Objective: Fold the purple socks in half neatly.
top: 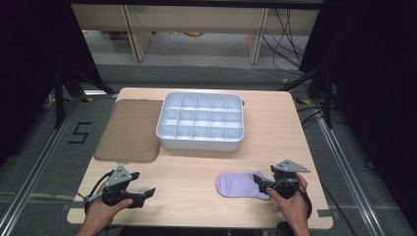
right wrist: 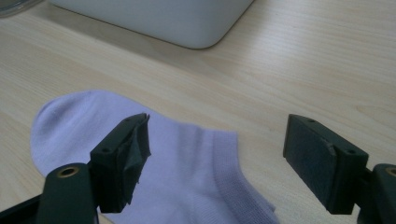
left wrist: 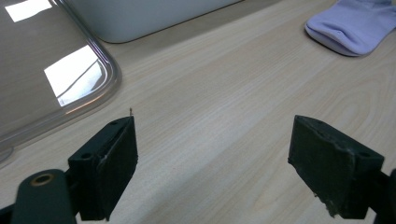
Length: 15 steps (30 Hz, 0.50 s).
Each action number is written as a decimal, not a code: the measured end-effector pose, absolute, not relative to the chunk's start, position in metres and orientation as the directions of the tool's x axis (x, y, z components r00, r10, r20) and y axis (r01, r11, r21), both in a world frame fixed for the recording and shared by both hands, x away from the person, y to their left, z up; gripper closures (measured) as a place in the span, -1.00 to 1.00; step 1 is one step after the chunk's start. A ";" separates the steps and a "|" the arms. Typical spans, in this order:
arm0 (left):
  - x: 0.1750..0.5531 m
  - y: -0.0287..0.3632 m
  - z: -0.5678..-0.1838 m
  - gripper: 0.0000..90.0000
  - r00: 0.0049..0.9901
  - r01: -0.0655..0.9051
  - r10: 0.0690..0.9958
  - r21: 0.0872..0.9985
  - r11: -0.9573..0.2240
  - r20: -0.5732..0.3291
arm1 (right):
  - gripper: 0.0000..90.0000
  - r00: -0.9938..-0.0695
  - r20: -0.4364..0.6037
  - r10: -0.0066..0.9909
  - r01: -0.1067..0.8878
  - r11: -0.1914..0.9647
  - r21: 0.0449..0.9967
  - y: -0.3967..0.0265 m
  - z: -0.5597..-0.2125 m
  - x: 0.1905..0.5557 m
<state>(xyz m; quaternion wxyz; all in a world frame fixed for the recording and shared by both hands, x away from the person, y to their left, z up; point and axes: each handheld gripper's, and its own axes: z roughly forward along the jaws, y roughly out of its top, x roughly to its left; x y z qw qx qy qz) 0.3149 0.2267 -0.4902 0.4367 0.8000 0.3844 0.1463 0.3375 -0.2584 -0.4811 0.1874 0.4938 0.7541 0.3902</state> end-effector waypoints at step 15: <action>0.314 0.221 -0.495 -0.63 0.662 0.513 0.735 0.804 -0.302 -0.146 | 0.02 -0.548 0.053 0.835 0.530 0.297 0.794 -0.254 -0.476 0.336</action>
